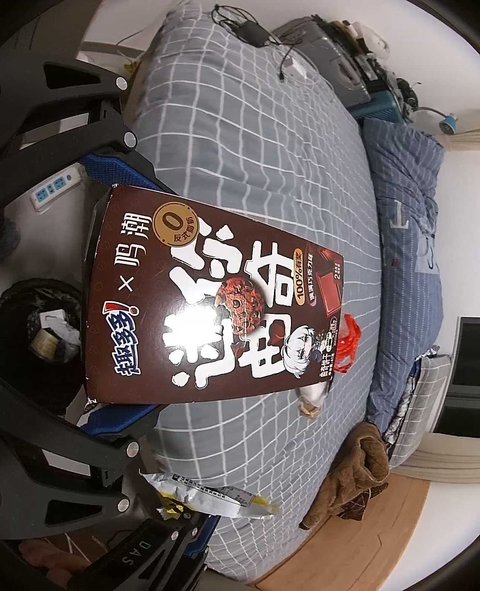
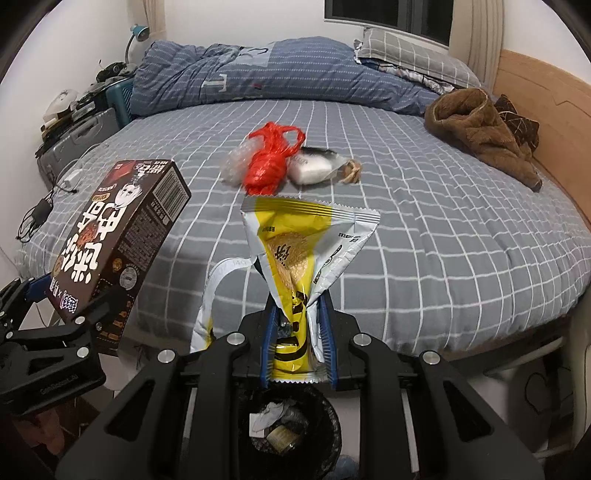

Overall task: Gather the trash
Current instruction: 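Carry the chocolate box and snack packet with both tools over the black bin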

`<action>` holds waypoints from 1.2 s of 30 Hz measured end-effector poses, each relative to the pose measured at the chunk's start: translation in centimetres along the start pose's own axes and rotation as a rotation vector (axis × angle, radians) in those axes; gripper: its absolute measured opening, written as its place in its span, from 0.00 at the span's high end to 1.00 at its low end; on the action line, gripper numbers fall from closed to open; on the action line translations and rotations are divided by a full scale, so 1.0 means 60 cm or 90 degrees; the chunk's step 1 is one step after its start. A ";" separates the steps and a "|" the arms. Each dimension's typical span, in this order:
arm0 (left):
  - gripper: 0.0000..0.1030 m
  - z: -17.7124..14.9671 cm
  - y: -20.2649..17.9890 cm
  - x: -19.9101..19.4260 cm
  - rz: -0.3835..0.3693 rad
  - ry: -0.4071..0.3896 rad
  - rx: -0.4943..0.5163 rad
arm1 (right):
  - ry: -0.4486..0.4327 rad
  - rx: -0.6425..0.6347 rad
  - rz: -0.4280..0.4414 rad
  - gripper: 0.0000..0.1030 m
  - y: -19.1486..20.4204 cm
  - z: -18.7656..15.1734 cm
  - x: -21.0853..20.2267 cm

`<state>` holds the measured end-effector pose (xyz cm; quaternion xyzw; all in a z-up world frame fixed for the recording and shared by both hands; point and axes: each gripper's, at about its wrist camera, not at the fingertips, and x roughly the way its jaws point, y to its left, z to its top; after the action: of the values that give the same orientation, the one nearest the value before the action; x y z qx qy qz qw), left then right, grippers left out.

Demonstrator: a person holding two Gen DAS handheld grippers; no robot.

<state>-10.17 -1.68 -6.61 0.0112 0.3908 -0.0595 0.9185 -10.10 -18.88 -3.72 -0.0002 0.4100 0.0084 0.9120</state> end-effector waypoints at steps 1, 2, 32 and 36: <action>0.12 -0.003 -0.001 -0.002 0.000 0.001 0.000 | 0.002 -0.001 0.001 0.80 0.002 -0.005 -0.002; 0.12 -0.008 -0.003 -0.005 0.000 0.002 0.001 | 0.003 -0.001 0.003 0.80 0.004 -0.010 -0.005; 0.12 -0.161 0.025 -0.073 0.048 0.108 -0.032 | 0.091 0.003 0.022 0.80 0.034 -0.145 -0.055; 0.12 -0.177 0.035 -0.067 0.053 0.131 -0.036 | 0.119 0.002 0.024 0.80 0.038 -0.165 -0.041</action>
<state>-20.30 1.50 -11.14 0.0079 0.4838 -0.0085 0.8751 -19.19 -16.69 -8.42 0.0079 0.4933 0.0249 0.8694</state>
